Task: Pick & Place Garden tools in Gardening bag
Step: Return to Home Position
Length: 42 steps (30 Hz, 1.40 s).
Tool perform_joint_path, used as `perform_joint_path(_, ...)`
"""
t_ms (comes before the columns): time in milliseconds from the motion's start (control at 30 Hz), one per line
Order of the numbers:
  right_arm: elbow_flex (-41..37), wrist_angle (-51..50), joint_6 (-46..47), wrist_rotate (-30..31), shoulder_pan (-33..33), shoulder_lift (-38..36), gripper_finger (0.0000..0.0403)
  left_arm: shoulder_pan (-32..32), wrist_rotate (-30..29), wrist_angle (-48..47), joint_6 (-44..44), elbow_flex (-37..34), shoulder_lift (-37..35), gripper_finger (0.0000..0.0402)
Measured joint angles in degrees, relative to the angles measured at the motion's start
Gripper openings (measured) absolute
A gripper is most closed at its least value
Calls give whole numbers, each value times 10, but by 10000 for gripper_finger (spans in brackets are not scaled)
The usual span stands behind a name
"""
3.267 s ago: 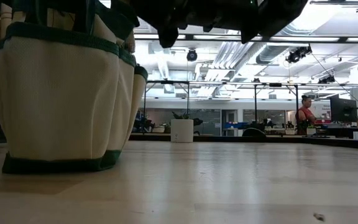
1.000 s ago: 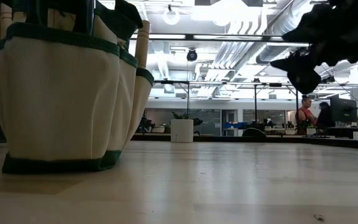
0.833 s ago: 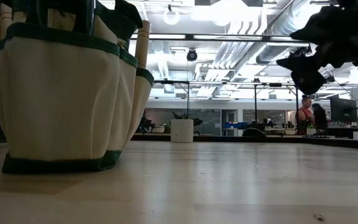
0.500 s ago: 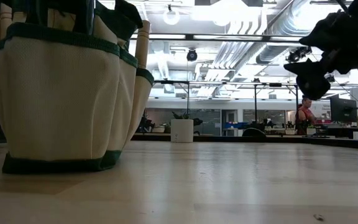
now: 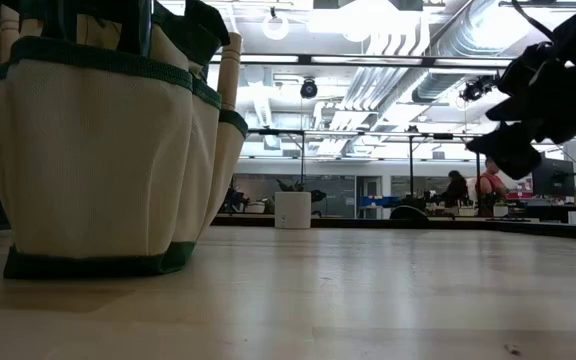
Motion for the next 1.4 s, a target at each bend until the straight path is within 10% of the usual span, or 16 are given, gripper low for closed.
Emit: perform_joint_path(1400, -1, -20, 59, 0, -7, -86, 235, 0, 0, 0, 0, 0, 0, 0)
